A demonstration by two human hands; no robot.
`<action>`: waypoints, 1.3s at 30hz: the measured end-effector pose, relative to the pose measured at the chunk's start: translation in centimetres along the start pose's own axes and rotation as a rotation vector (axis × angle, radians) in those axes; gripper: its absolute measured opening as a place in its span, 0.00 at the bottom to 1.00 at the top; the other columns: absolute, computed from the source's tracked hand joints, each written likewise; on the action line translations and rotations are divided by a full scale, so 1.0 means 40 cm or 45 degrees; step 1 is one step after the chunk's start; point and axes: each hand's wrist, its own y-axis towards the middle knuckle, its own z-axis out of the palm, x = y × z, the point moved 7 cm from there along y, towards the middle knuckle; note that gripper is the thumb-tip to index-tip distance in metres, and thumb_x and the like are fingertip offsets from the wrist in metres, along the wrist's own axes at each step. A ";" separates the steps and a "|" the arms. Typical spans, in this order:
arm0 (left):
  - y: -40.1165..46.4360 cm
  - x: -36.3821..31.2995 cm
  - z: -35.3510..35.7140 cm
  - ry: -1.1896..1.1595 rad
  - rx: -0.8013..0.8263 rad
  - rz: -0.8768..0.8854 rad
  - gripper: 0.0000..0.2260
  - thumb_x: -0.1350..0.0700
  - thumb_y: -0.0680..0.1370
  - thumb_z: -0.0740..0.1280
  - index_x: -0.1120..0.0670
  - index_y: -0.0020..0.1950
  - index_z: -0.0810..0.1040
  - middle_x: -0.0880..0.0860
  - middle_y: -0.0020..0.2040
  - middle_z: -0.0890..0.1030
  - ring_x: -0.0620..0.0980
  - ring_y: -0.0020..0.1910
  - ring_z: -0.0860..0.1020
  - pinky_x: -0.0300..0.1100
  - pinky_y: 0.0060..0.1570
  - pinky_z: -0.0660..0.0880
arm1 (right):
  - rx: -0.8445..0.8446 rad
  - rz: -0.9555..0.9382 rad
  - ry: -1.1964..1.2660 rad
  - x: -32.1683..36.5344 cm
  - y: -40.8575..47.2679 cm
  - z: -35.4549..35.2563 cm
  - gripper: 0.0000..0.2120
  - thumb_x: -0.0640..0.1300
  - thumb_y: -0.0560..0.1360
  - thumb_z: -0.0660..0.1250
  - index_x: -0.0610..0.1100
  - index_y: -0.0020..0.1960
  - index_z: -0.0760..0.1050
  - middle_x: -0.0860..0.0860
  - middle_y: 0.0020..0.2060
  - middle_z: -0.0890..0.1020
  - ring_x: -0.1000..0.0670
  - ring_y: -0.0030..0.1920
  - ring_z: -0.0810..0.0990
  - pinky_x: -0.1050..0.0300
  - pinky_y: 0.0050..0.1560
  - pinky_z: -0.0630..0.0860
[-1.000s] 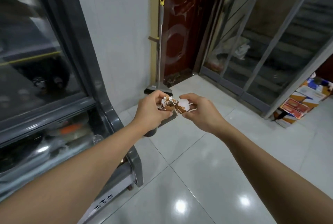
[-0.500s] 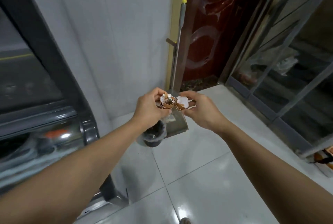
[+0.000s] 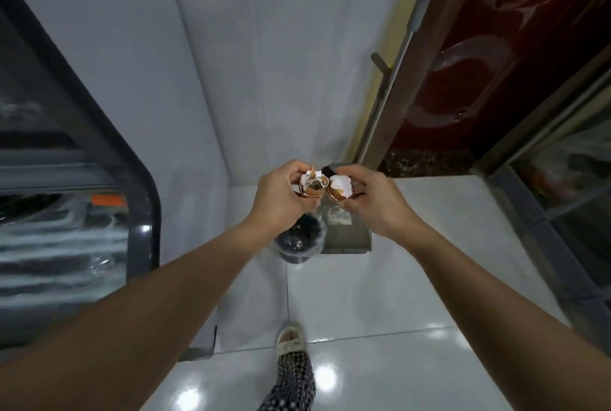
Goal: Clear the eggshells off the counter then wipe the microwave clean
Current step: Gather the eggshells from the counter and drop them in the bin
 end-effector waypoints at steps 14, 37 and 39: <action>0.349 0.254 0.108 0.175 -0.123 -0.124 0.14 0.62 0.65 0.76 0.50 0.47 0.79 0.44 0.43 0.83 0.35 0.42 0.78 0.27 0.44 0.74 | 0.140 0.040 -0.166 -0.245 0.434 0.111 0.24 0.39 0.71 0.72 0.53 0.64 0.72 0.53 0.57 0.81 0.51 0.56 0.79 0.51 0.58 0.76; 0.533 1.103 0.469 0.203 -0.265 -0.540 0.15 0.62 0.67 0.75 0.52 0.51 0.79 0.44 0.45 0.82 0.37 0.41 0.77 0.19 0.44 0.68 | 0.477 0.151 -0.053 -0.907 0.804 0.674 0.17 0.32 0.71 0.68 0.44 0.56 0.76 0.47 0.49 0.82 0.48 0.50 0.80 0.53 0.53 0.77; 0.529 1.199 0.505 0.248 -0.239 -0.606 0.16 0.61 0.67 0.75 0.52 0.52 0.79 0.48 0.48 0.83 0.44 0.46 0.78 0.27 0.49 0.71 | 0.501 0.148 -0.102 -0.977 0.817 0.744 0.17 0.33 0.71 0.68 0.44 0.58 0.76 0.46 0.51 0.81 0.47 0.52 0.79 0.52 0.55 0.76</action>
